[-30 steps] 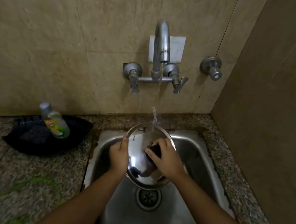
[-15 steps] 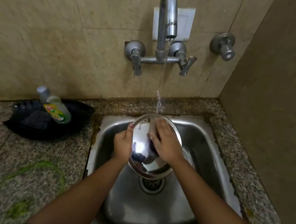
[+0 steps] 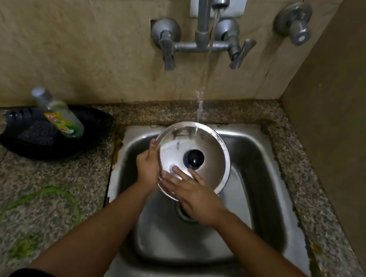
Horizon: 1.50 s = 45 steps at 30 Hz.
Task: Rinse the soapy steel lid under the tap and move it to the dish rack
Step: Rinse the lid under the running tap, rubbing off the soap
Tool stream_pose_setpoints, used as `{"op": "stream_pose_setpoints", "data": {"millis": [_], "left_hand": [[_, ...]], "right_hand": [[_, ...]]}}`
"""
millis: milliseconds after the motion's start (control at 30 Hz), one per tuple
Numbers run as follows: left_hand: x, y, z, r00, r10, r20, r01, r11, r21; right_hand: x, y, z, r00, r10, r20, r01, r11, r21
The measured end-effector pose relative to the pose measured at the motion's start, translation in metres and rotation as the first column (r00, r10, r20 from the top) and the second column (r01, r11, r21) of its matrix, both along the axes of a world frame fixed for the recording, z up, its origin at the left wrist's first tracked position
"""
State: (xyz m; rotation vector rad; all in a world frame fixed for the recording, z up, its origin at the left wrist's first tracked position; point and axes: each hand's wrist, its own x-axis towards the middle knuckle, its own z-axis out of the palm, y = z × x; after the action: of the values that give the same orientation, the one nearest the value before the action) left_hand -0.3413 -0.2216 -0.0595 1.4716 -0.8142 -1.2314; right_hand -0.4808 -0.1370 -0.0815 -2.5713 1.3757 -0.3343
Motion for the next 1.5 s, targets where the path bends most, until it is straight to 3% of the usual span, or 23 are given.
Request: {"op": "stream_pose_setpoints", "data": {"millis": [100,200,267,333,533,700,833,933,1033,1100,1167,1200,1267,1333,1433,1500], "left_hand": [[0.012,0.003,-0.011,0.999,0.048,-0.022,-0.047,0.997,0.056],[0.019,0.010,-0.023,0.997,0.072,-0.011,-0.071,0.993,0.094],[0.016,0.016,-0.025,0.998,0.055,-0.002,-0.055,0.994,0.099],[0.009,0.019,-0.023,1.000,0.022,0.005,-0.022,0.997,0.079],[0.013,0.008,-0.018,0.998,-0.006,0.065,0.001,0.997,0.076],[0.037,0.007,-0.028,0.990,-0.058,0.127,0.025,0.969,0.247],[0.044,0.021,-0.045,0.994,-0.100,0.038,0.076,0.911,0.406],[0.044,0.027,-0.047,0.989,-0.101,-0.106,0.144,0.814,0.563],[0.052,0.030,-0.044,0.952,-0.139,-0.273,0.297,0.639,0.710],[0.055,0.029,-0.043,0.919,-0.297,-0.259,0.389,0.570,0.724],[0.049,0.027,-0.041,0.899,-0.389,-0.203,0.418,0.618,0.666],[0.042,0.027,-0.035,0.880,-0.399,-0.257,0.469,0.649,0.599],[0.033,0.028,-0.028,0.841,-0.362,-0.401,0.529,0.706,0.472],[0.030,0.028,-0.033,0.856,-0.372,-0.358,0.494,0.792,0.357],[0.031,0.029,-0.039,0.932,-0.319,-0.173,0.356,0.899,0.254],[0.027,0.027,-0.036,0.942,-0.280,-0.186,0.317,0.924,0.216]], "right_hand": [[-0.042,0.022,-0.016,1.000,-0.006,-0.015,0.008,0.994,0.106],[-0.070,0.018,-0.020,0.959,-0.285,0.001,0.280,0.944,0.175],[-0.072,0.001,-0.015,0.891,-0.452,-0.037,0.453,0.882,0.128],[-0.061,-0.024,-0.008,0.855,-0.518,-0.022,0.517,0.850,0.103],[-0.041,-0.033,-0.006,0.870,-0.456,0.190,0.420,0.885,0.203],[-0.059,0.031,-0.019,0.882,-0.456,0.121,0.398,0.857,0.329],[-0.060,0.049,-0.018,0.959,-0.265,0.105,0.235,0.943,0.235],[-0.060,0.048,-0.012,0.951,-0.208,0.228,0.175,0.972,0.158],[-0.058,0.034,0.011,0.848,-0.303,0.434,0.259,0.953,0.159],[-0.055,0.016,0.024,0.728,-0.443,0.524,0.365,0.897,0.251],[-0.055,-0.006,0.026,0.596,-0.597,0.536,0.470,0.801,0.370],[-0.056,-0.016,0.025,0.530,-0.656,0.537,0.471,0.755,0.456],[-0.062,-0.032,0.016,0.384,-0.744,0.546,0.374,0.667,0.645],[-0.066,-0.040,0.006,0.257,-0.826,0.501,0.291,0.561,0.775],[-0.064,-0.050,0.000,0.160,-0.882,0.443,0.286,0.471,0.835],[-0.059,-0.059,-0.001,0.114,-0.885,0.452,0.322,0.463,0.825]]}}
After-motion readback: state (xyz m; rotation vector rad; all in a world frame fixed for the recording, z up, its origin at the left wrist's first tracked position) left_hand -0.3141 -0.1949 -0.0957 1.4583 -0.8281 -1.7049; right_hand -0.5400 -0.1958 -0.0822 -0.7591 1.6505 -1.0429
